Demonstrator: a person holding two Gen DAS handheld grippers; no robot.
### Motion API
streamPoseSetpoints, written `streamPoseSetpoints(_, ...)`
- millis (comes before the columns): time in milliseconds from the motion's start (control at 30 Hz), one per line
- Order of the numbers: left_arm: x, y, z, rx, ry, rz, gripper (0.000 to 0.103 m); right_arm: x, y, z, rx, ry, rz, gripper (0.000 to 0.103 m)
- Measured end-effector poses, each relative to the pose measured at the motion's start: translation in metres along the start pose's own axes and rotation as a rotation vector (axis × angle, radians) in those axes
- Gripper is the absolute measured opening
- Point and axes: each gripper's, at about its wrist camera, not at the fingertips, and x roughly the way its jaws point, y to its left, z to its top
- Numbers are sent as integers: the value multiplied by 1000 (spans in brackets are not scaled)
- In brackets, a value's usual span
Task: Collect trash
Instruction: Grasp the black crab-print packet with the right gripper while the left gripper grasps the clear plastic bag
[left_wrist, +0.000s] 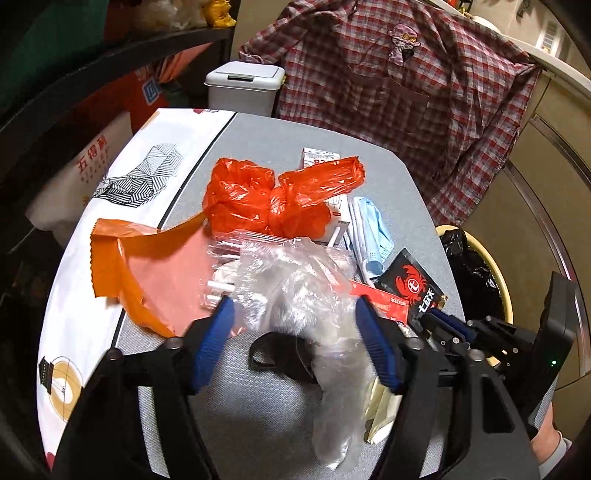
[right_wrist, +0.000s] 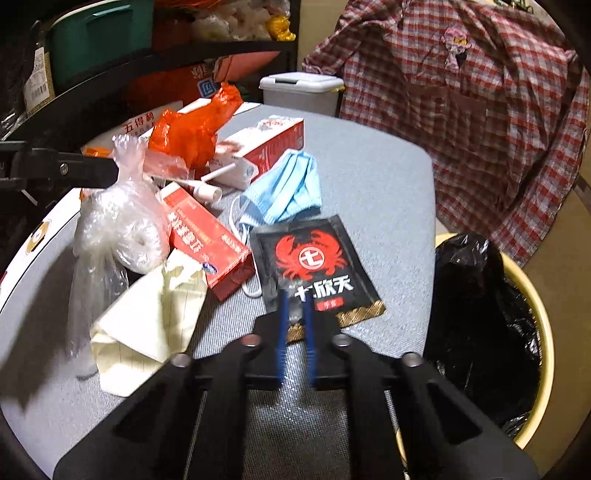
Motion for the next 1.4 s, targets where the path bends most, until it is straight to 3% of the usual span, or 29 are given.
streamPoseSetpoints(133, -3, 0, 2, 3, -5, -17, 20, -14, -11, 4, 60, -48, 17, 5)
streamPoseSetpoints(167, -6, -1, 2, 5, -11, -16, 17, -16, -16, 6, 88, -56, 9, 15)
streamPoseSetpoints(200, -9, -2, 3, 11, -21, -13, 10, -16, -21, 7, 111, -61, 7, 34)
streamPoseSetpoints(267, -16, -4, 3, 24, -40, -18, 8, -13, -29, 9, 146, -55, 15, 48)
streamPoseSetpoints(333, -23, -6, 4, 45, -62, -14, 7, -3, -33, 10, 155, -21, 32, 50)
streamPoseSetpoints(400, -28, -6, 4, 51, -75, -13, 7, 7, -32, 11, 144, 9, 31, 61)
streamPoseSetpoints(567, -34, 3, 8, 35, -85, -21, 7, 22, -25, 13, 96, 62, 20, 73)
streamPoseSetpoints(667, -34, 7, 9, 31, -86, -26, 7, 25, -23, 14, 81, 81, 17, 74)
streamPoseSetpoints(867, -35, 7, 8, 38, -92, -35, 7, 21, -22, 12, 53, 80, 18, 71)
streamPoseSetpoints(967, -36, 4, 9, 42, -97, -40, 7, 19, -25, 12, 50, 73, 36, 59)
streamPoseSetpoints(1000, -37, 3, 9, 44, -99, -43, 7, 17, -25, 12, 44, 64, 32, 46)
streamPoseSetpoints(1200, -41, 0, 8, 56, -109, -43, 7, 10, -37, 14, 100, 48, 65, 21)
streamPoseSetpoints(1400, -42, -1, 8, 62, -116, -43, 7, -8, -39, 16, 100, -4, 71, 13)
